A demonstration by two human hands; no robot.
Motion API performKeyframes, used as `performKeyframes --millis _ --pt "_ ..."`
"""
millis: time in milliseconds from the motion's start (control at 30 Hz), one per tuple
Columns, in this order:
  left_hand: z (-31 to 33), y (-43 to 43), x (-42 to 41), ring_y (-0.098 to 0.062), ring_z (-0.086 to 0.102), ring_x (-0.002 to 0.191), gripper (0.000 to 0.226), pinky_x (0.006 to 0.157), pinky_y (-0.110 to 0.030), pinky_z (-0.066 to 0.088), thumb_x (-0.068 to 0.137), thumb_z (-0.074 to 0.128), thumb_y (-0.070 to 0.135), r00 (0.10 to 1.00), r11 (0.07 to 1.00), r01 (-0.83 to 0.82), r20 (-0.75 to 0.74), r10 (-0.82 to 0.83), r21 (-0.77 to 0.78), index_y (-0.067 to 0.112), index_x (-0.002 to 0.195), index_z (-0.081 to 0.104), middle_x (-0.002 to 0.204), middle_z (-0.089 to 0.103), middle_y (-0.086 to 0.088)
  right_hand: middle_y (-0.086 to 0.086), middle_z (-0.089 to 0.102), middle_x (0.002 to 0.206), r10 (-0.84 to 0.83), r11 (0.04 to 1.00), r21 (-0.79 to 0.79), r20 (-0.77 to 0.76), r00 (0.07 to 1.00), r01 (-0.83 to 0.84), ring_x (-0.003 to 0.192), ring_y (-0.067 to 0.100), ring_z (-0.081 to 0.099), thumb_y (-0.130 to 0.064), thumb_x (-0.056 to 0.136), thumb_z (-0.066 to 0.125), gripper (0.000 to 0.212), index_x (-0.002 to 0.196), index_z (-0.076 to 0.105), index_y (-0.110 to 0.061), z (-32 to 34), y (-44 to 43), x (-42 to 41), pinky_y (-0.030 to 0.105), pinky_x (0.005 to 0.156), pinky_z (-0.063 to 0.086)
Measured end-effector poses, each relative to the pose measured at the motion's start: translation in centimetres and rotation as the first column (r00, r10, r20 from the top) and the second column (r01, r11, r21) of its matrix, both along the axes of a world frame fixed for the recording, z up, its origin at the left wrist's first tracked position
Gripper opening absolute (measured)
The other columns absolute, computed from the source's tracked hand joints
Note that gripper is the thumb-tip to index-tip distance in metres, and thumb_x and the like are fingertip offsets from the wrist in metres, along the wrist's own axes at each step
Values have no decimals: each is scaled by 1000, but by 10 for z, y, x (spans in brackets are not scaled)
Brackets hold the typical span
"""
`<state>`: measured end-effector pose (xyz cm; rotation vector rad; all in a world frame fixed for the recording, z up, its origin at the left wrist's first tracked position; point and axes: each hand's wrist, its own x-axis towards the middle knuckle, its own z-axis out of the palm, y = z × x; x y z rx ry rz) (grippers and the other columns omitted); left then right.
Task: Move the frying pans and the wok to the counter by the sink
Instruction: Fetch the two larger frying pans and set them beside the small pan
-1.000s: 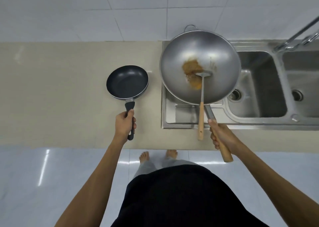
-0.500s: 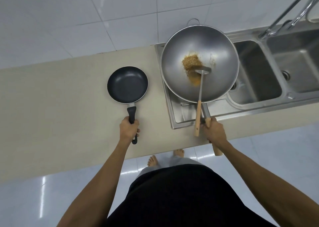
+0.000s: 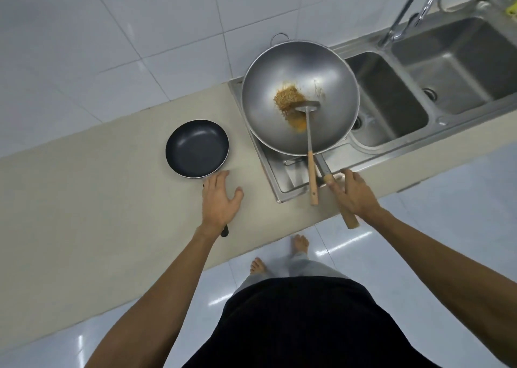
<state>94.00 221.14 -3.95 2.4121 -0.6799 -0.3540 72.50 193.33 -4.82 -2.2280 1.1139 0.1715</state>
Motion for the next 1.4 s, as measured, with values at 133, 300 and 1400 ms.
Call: performKeyframes --millis 133,300,1400 --pt "14 -44 3 -38 36 145 67 121 -47 26 94 50 45 952 949 290 65 -299 121 0 145 50 151 50 -19 22 49 151 -25 998 -65 1 1000 25 135 41 49 -55 102 46 67 147 44 -5 16 -21 -19 56 109 42" --pt "24 -119 -35 -36 22 154 84 124 -51 20 96 45 64 723 735 634 154 -674 239 4 154 40 164 34 -15 22 42 157 -69 988 -140 -51 996 61 145 39 38 -57 102 42 71 152 40 -6 24 -61 -66 61 113 35" --pt "2 -769 -434 -37 3 157 86 127 -47 3 102 36 58 99 93 857 15 -995 507 3 163 7 172 3 -19 17 13 171 -329 944 -143 -322 888 298 156 37 14 -69 100 28 82 163 17 -17 0 -544 -486 57 121 19"
